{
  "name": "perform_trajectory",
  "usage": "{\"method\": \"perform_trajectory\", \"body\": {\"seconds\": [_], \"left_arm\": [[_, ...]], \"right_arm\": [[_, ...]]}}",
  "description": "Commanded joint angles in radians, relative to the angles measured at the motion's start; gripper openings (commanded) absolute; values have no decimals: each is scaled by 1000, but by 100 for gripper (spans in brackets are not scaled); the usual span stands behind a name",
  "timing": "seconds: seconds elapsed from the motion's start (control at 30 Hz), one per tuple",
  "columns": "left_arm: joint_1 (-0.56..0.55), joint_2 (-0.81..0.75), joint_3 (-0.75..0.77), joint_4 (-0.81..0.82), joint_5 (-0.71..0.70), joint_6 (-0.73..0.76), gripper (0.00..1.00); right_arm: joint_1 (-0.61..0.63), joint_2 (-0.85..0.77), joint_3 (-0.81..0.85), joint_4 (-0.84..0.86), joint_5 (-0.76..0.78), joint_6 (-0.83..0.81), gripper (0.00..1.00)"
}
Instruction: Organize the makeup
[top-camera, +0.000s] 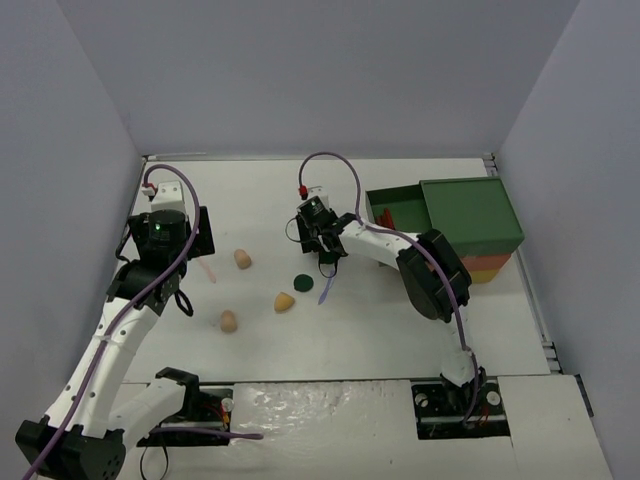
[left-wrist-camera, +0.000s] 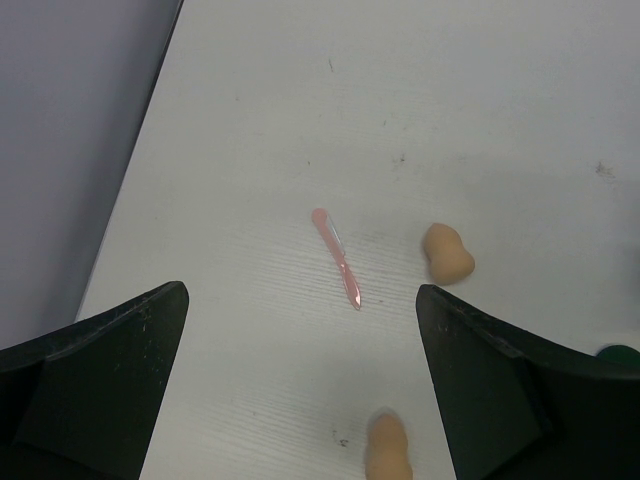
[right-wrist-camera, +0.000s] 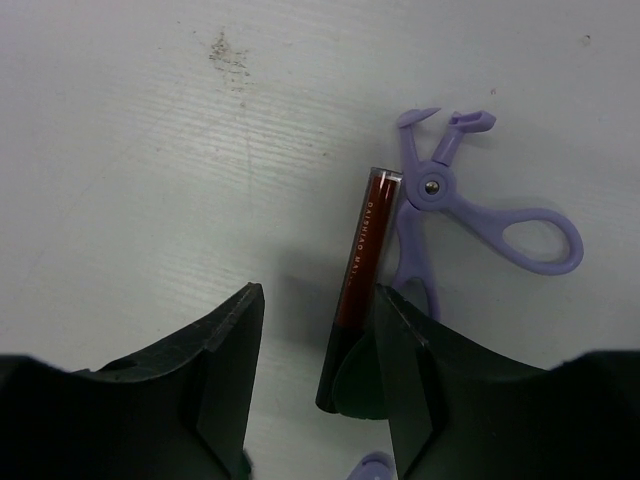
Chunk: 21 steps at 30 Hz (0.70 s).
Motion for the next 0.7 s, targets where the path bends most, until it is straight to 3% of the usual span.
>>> {"method": "perform_trajectory", "body": {"seconds": [0.0, 0.4, 0.67], "left_arm": [[5, -8, 44, 28, -2, -7, 97], [7, -6, 44, 29, 3, -8, 97], [7, -8, 44, 28, 1, -6, 97]], "right_arm": [[-8, 1, -1, 67, 47, 23, 44], [-14, 66, 15, 92, -17, 12, 35], [28, 52, 60, 92, -51, -19, 1]]}}
